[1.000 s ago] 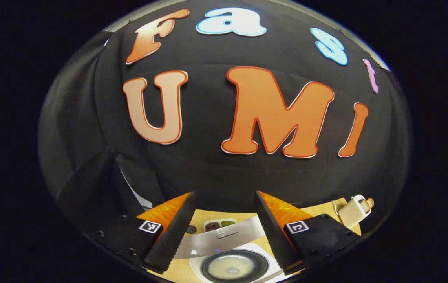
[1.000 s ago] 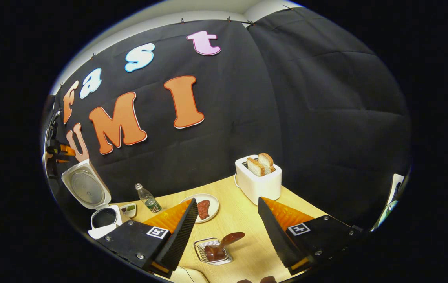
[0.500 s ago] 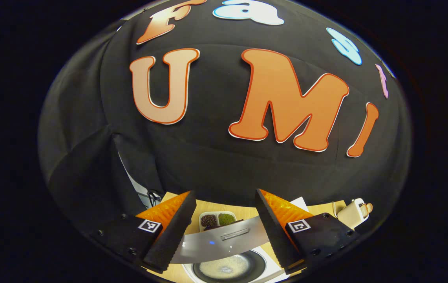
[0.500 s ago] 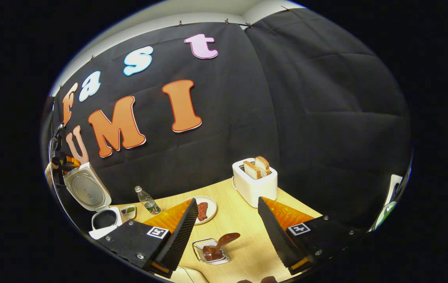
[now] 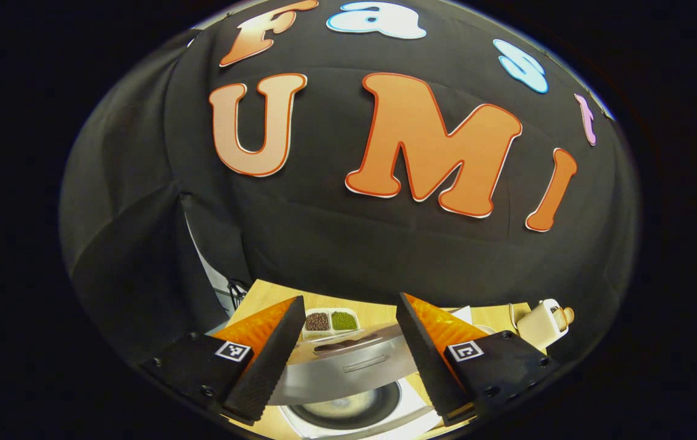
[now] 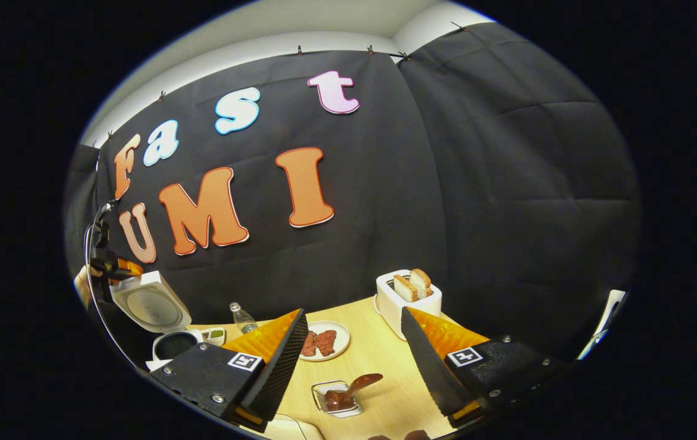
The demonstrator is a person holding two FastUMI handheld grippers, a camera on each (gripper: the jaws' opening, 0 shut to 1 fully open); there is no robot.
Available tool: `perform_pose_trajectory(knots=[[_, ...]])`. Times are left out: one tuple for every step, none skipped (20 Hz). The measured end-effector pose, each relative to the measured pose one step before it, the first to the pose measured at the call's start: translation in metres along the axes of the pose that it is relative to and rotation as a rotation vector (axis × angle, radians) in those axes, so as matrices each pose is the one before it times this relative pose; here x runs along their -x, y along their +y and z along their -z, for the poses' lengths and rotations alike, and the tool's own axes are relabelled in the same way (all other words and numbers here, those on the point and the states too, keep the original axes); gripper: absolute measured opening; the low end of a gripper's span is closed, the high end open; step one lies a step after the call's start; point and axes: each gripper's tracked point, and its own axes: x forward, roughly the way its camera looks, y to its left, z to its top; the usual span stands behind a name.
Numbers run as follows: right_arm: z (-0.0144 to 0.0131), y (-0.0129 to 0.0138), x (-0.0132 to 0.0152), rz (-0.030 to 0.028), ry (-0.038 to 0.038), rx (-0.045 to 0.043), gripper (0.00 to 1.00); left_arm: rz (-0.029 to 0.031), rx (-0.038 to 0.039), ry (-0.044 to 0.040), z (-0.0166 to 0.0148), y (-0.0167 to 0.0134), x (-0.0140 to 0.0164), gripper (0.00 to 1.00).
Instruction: Close the left gripper, press the button to open the rice cooker; take a wooden spoon from the chopstick holder with the right hand, scoop a spoonful of rice and pour it into the rice cooker, then put the wooden spoon back into the chopstick holder.
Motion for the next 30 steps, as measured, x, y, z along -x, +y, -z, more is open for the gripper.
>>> perform_pose_trajectory(knots=[[0.00343, 0.00277, 0.00184, -0.01639, 0.00699, -0.0079, 0.95, 0.0047, 0.00329, 0.01319, 0.01036, -0.00336, 0.00749, 1.0], [0.00282, 0.00154, 0.00012, -0.00831, 0.00148, -0.00164, 0.95, 0.00969, 0.00121, 0.01264, 0.01213, -0.00377, 0.0061, 1.0], [0.00219, 0.00102, 0.00037, -0.00638, 0.00343, 0.00385, 0.94, 0.016, 0.00145, 0.02131, 0.01428, -0.00447, 0.00484, 1.0], [0.00237, 0.00076, 0.00191, -0.01129, 0.00329, 0.00458, 0.94, 0.01363, 0.00148, 0.02383, 0.01773, -0.00588, 0.0031, 1.0], [0.00201, 0.00214, 0.00228, -0.01255, 0.00238, 0.00327, 0.94, 0.00326, -0.00015, 0.0286, 0.01946, -0.00112, 0.00223, 1.0], [0.00258, 0.00156, 0.00219, -0.01496, 0.00523, 0.00227, 0.94, -0.01235, -0.00361, 0.02349, 0.02036, 0.00276, -0.00134, 1.0], [0.00314, 0.00115, 0.0025, -0.01239, 0.00729, 0.00339, 0.95, -0.01529, 0.00391, 0.01803, 0.01649, 0.00229, -0.00038, 1.0], [0.00343, 0.00051, 0.00208, -0.00911, 0.00674, 0.00462, 0.95, -0.00025, 0.00964, -0.00275, 0.01344, -0.00105, 0.00247, 1.0], [0.00319, -0.00038, 0.0019, -0.0061, 0.0085, 0.00602, 0.94, -0.01354, -0.00103, -0.00151, 0.01423, 0.00067, 0.00012, 1.0], [0.00309, -0.00006, 0.00117, -0.00697, 0.00867, 0.00617, 0.94, -0.01844, -0.01665, -0.00552, 0.01273, 0.00141, -0.0017, 1.0], [0.00292, -0.00152, 0.00234, -0.00266, 0.00939, 0.00334, 0.94, -0.01675, -0.02478, -0.00772, 0.0105, 0.00025, -0.00131, 1.0], [0.00353, -0.00141, 0.00108, -0.00353, 0.00968, 0.0022, 0.94, -0.01766, -0.02356, -0.01526, 0.00901, -0.00172, -0.00347, 1.0], [0.00265, -0.00057, 0.00141, -0.00113, 0.0073, 0.00109, 0.94, -0.01743, -0.00765, -0.01035, 0.00739, -0.0013, -0.00089, 1.0], [0.00199, 0.00028, 0.00086, -0.00316, 0.00695, 0.00092, 0.94, -0.0155, 0.00024, -0.00262, 0.00906, -0.00175, -0.00022, 1.0], [0.00189, 0.00008, 0.00075, -0.00328, 0.00639, -0.00032, 0.94, -0.01372, -0.00024, 0.00393, 0.00879, -0.00247, -0.00062, 1.0], [0.00264, -0.00054, 0.00076, -0.00381, 0.00543, -0.0005, 0.94, -0.0121, -0.00376, 0.00774, 0.00926, 0.00058, -0.00044, 1.0], [0.0015, 0.00042, 0.00034, -0.00302, 0.00452, -0.00004, 0.94, -0.01332, -0.00738, 0.00891, 0.0065, -0.00034, -0.00194, 1.0], [0.00301, -0.00058, -0.00019, -0.00178, 0.00718, -0.00164, 0.95, -0.01114, -0.01207, 0.00863, 0.0041, -0.0001, -0.00176, 1.0], [0.00293, -0.00035, 0.00002, -0.00276, 0.00913, -0.00394, 0.94, -0.00919, -0.00527, -0.00585, 0.00163, 0.00038, 0.0, 1.0], [0.00219, -0.00137, -0.00044, -0.00252, 0.00756, -0.00404, 0.95, -0.00597, 0.00292, -0.00596, -0.0002, 0.00044, -0.00027, 1.0], [0.00123, -0.00077, -0.00083, 0.00007, 0.00673, -0.00487, 0.95, -0.00537, 0.01127, -0.00553, 0.00096, -0.00083, -0.00116, 1.0], [0.00163, -0.00109, -0.00265, -0.00038, 0.00607, -0.0063, 0.94, -0.0044, 0.01127, 0.00114, 0.00398, -0.0007, -0.00446, 1.0], [0.00076, 0.00023, -0.00181, -0.00175, 0.00522, -0.01005, 0.94, -0.00788, 0.00074, -0.00999, 0.00488, -0.00186, -0.00249, 1.0], [0.00054, 0.00069, -0.00206, -0.00496, 0.00331, -0.01204, 0.95, -0.00316, -0.02763, -0.02366, -0.00243, 0.00008, -0.00182, 1.0], [0.00062, 0.00214, -0.00176, -0.00729, 0.00224, -0.01242, 0.95, 0.00018, -0.02152, 0.01035, 0.00245, -0.00179, -0.00308, 1.0], [0.00033, 0.00239, -0.00227, -0.01019, 0.0008, -0.00864, 0.95, 0.00646, -0.00227, -0.00109, -0.00157, -0.00342, 0.00029, 1.0], [0.0003, 0.00338, -0.00254, -0.00922, 0.00299, -0.00058, 0.94, 0.00428, -0.00221, -0.00554, -0.00056, -0.00083, 0.0005, 1.0], [0.00187, 0.00284, -0.0017, -0.00633, 0.00312, 0.00797, 0.94, -0.00008, -0.00779, -0.01331, -0.00135, 0.00015, 0.00007, 1.0], [-0.00025, 0.00071, -0.00057, 0.00024, 0.00075, 0.01435, 0.94, 0.00736, -0.01138, -0.02141, -0.0033, -0.00041, -0.00079, 1.0], [-0.00389, -0.00187, -0.0002, 0.0039, -0.0035, 0.01549, 0.94, 0.01779, -0.00981, -0.00712, 0.00009, -0.00196, 0.00055, 1.0]])
